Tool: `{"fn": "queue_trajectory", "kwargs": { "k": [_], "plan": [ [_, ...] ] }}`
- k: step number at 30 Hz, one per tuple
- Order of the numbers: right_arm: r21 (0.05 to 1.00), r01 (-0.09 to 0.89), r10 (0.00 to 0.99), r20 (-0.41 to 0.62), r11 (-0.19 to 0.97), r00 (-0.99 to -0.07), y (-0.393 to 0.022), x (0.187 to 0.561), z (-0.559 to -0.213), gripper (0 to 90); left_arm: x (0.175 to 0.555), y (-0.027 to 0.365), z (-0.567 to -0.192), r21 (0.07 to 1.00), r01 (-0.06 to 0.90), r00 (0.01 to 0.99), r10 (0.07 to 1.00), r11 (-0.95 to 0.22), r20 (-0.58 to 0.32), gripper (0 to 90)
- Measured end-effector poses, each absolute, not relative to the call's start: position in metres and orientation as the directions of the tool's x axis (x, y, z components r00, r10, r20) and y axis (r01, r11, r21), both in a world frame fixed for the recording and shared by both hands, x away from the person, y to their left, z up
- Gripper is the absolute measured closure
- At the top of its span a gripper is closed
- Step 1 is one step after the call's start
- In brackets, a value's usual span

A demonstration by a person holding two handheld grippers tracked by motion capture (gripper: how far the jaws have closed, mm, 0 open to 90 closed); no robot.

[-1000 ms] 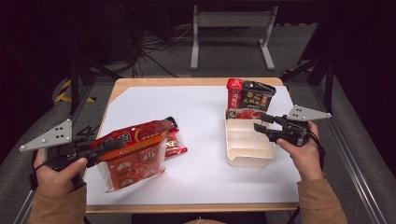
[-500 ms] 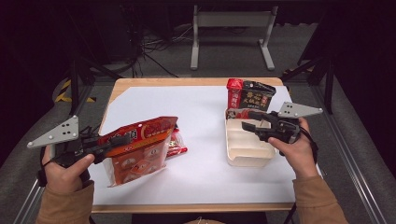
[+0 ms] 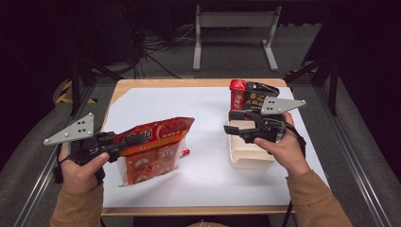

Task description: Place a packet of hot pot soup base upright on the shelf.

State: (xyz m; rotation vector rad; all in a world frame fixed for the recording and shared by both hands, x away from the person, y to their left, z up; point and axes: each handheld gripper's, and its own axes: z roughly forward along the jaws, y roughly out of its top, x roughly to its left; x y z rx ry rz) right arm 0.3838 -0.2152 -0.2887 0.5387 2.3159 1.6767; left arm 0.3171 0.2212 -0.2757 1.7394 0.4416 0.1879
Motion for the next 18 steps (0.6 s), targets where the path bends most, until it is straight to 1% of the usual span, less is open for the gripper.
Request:
{"fn": "queue_trajectory", "kwargs": {
  "k": [12, 18],
  "plan": [
    [0.95, 0.12, 0.331, 0.018, 0.289, -0.943, -0.185, 0.384, -0.283, 45.3, 0.321, 0.198, -0.277, 0.968, 0.182, 0.93, 0.348, -0.171, -0.114, 90.0],
    [0.947, 0.103, 0.286, 0.012, 0.305, -0.958, -0.172, 0.383, -0.282, 42.2, 0.323, 0.187, -0.276, 0.97, 0.169, 0.939, 0.327, -0.175, -0.105, 90.0]
  ]
}}
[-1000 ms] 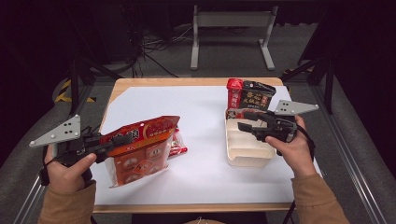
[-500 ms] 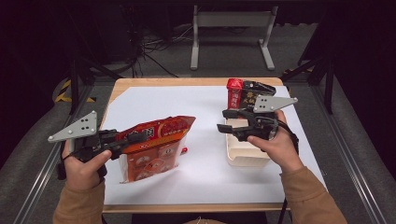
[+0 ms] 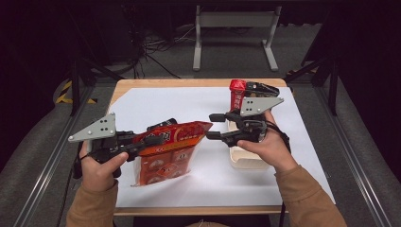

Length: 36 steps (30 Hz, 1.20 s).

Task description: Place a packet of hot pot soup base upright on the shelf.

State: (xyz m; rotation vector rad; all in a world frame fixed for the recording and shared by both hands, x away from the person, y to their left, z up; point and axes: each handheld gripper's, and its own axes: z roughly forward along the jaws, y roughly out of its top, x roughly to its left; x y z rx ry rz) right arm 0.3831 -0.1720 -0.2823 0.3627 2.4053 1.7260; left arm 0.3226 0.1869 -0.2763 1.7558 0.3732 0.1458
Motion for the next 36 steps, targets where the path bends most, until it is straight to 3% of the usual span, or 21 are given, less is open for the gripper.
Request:
{"fn": "queue_trajectory", "kwargs": {
  "k": [12, 18, 23, 30, 36],
  "plan": [
    [0.947, 0.079, 0.214, 0.011, 0.312, -0.977, -0.153, 0.382, -0.285, 40.8, 0.322, 0.177, -0.277, 0.972, 0.165, 0.948, 0.301, -0.17, -0.108, 90.0],
    [0.943, 0.061, 0.182, 0.001, 0.326, -0.983, -0.142, 0.381, -0.287, 45.0, 0.323, 0.171, -0.277, 0.973, 0.157, 0.952, 0.287, -0.169, -0.104, 90.0],
    [0.941, 0.039, 0.141, -0.009, 0.335, -0.99, -0.137, 0.378, -0.288, 56.7, 0.324, 0.168, -0.278, 0.973, 0.163, 0.951, 0.29, -0.162, -0.111, 90.0],
    [0.937, 0.016, 0.089, -0.016, 0.348, -0.996, -0.136, 0.373, -0.284, 83.5, 0.324, 0.17, -0.279, 0.977, 0.151, 0.947, 0.306, -0.154, -0.098, 89.9],
    [0.93, -0.006, 0.09, -0.042, 0.369, -0.995, -0.136, 0.366, -0.275, 89.4, 0.326, 0.172, -0.28, 0.979, 0.151, 0.949, 0.298, -0.137, -0.104, 89.5]
  ]
}}
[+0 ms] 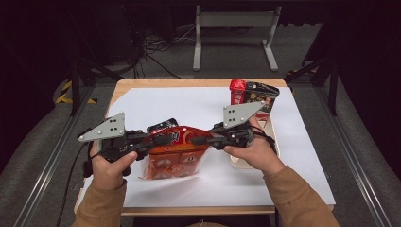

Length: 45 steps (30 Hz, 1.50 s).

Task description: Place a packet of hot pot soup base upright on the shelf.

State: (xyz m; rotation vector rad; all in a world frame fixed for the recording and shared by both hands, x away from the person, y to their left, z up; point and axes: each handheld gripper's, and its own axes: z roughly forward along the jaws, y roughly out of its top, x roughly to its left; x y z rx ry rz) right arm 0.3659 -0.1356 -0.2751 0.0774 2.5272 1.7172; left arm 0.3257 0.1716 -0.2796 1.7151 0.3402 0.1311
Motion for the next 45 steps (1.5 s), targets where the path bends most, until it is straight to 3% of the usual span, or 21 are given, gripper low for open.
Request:
{"fn": "queue_trajectory", "kwargs": {
  "k": [7, 15, 18, 24, 27, 45],
  "plan": [
    [0.921, 0.003, 0.109, -0.043, 0.388, -0.993, -0.136, 0.359, -0.264, 89.6, 0.326, 0.173, -0.28, 0.981, 0.147, 0.949, 0.296, -0.124, -0.104, 86.9],
    [0.916, 0.005, 0.12, -0.047, 0.401, -0.992, -0.138, 0.354, -0.254, 89.7, 0.328, 0.172, -0.282, 0.98, 0.163, 0.942, 0.313, -0.117, -0.119, 76.6],
    [0.912, 0.01, 0.122, -0.044, 0.411, -0.992, -0.14, 0.353, -0.249, 89.8, 0.329, 0.173, -0.282, 0.981, 0.165, 0.939, 0.321, -0.105, -0.123, 69.0],
    [0.91, 0.03, 0.151, -0.036, 0.413, -0.988, -0.146, 0.352, -0.239, 89.8, 0.33, 0.178, -0.281, 0.985, 0.153, 0.918, 0.381, -0.084, -0.111, 42.2],
    [0.911, 0.034, 0.158, -0.035, 0.411, -0.987, -0.149, 0.351, -0.235, 89.8, 0.331, 0.18, -0.282, 0.985, 0.149, 0.913, 0.395, -0.086, -0.103, 37.2],
    [0.924, 0.05, 0.242, -0.047, 0.38, -0.969, -0.174, 0.351, -0.196, 89.8, 0.34, 0.199, -0.292, 0.98, 0.164, 0.863, 0.498, -0.109, -0.089, 23.9]
  ]
}}
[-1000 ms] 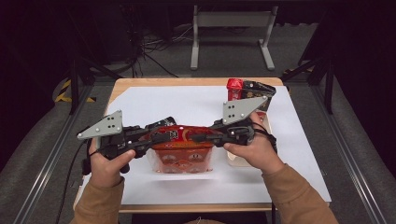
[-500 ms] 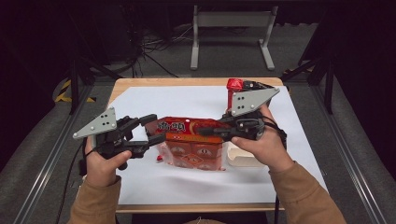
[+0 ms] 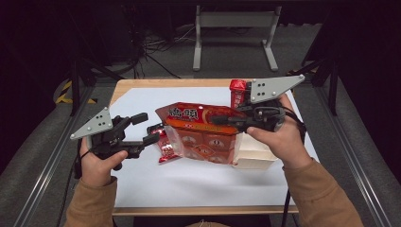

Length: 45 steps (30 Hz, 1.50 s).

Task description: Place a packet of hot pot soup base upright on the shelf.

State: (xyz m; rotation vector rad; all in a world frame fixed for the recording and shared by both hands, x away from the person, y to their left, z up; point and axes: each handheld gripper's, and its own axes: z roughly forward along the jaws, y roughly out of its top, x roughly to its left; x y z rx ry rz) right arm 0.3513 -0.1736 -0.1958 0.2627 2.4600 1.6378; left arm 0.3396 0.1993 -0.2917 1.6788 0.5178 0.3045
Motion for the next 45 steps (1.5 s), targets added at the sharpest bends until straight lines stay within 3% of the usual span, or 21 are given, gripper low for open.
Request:
{"fn": "queue_trajectory", "kwargs": {
  "k": [9, 45],
  "plan": [
    [0.925, 0.04, 0.272, -0.069, 0.377, -0.96, -0.182, 0.353, -0.181, 89.8, 0.351, 0.209, -0.305, 0.973, 0.187, 0.825, 0.559, -0.134, -0.082, 20.7],
    [0.935, 0.068, 0.473, -0.112, 0.349, -0.874, -0.247, 0.379, -0.164, 89.7, 0.369, 0.229, -0.324, 0.957, 0.259, 0.779, 0.615, -0.132, -0.126, 14.1]
  ]
}}
